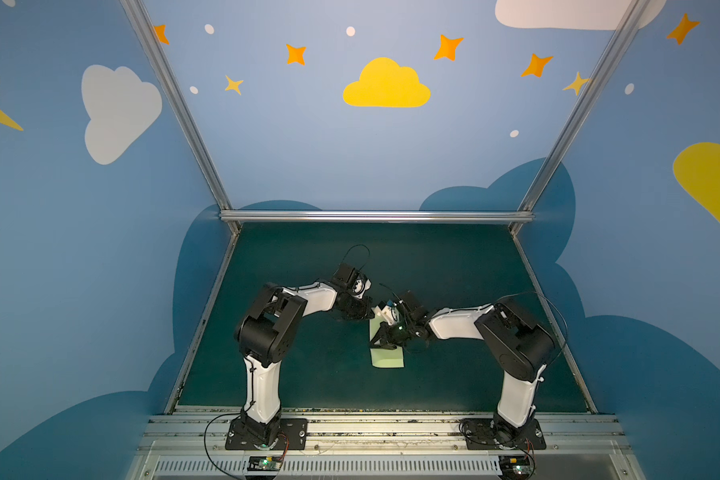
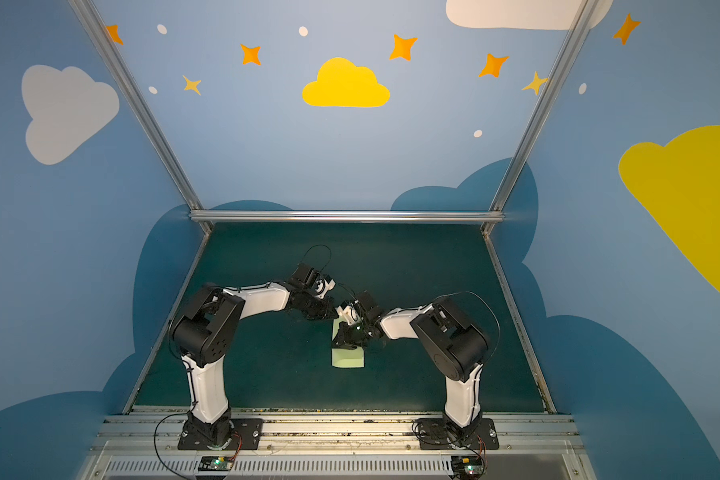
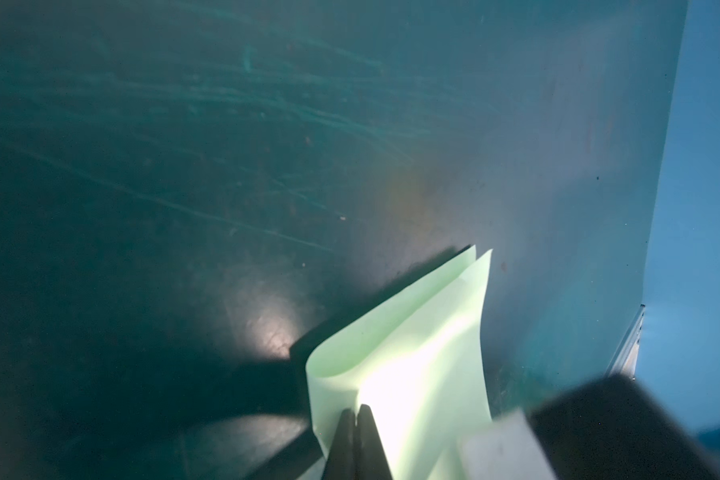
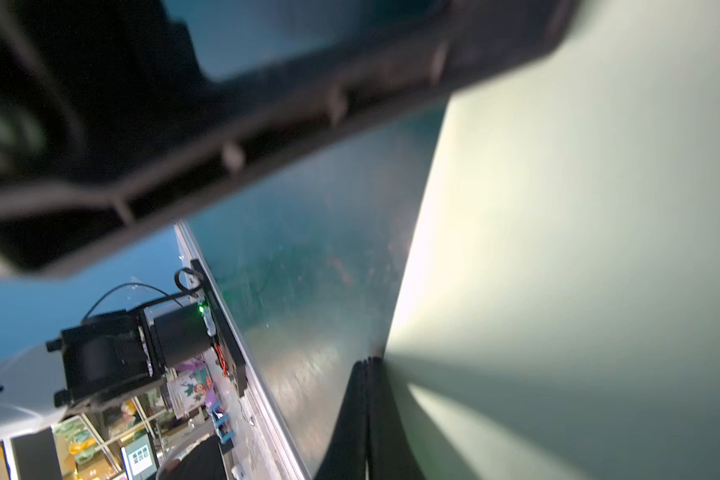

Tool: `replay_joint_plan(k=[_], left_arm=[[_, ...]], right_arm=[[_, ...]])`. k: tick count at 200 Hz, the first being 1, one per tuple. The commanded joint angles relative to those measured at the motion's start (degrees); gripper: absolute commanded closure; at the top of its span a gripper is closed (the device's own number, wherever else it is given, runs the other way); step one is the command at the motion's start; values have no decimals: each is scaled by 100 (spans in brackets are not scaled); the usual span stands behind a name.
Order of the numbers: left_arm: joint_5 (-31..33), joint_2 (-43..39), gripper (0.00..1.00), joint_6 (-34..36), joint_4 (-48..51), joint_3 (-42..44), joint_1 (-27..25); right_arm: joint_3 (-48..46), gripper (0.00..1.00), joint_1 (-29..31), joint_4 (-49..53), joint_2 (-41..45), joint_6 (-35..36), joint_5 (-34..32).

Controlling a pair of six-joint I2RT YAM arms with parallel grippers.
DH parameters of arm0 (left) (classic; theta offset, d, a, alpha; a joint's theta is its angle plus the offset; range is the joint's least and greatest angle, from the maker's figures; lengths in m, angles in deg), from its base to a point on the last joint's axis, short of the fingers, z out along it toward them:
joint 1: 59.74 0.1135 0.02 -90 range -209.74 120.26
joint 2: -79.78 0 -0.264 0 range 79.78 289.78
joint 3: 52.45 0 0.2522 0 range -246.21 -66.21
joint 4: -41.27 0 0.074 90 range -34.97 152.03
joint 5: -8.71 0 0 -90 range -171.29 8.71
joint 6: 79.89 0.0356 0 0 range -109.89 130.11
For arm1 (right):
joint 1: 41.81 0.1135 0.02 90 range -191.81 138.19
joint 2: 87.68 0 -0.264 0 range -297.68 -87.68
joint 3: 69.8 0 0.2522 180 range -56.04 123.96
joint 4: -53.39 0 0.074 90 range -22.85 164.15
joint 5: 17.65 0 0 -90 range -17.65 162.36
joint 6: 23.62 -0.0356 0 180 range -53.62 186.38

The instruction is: Fold a paper plane with a square sheet of paper (fold left side to right side)

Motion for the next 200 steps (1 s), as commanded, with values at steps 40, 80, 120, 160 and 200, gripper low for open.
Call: replay_joint_plan(k=[40,80,120,160,200], left_arm=[[244,244,96,111,394,-1,0],[250,219,96,100,402,1,1],[308,118,96,-46,324,83,1],[434,-78,96,-401,98,384,-11],[475,-115,96,-478,-19,546,-9]], right_arm=[[-1487,100,583,628,-68,-103,-473],[-2237,100,769,256,332,-431,-555],[-2278,100,738,1189,1577,-338,-693],[-1455,100,516,2620,3154,-171,-1076],[-600,100,259,2333,2790,-301,-1129]])
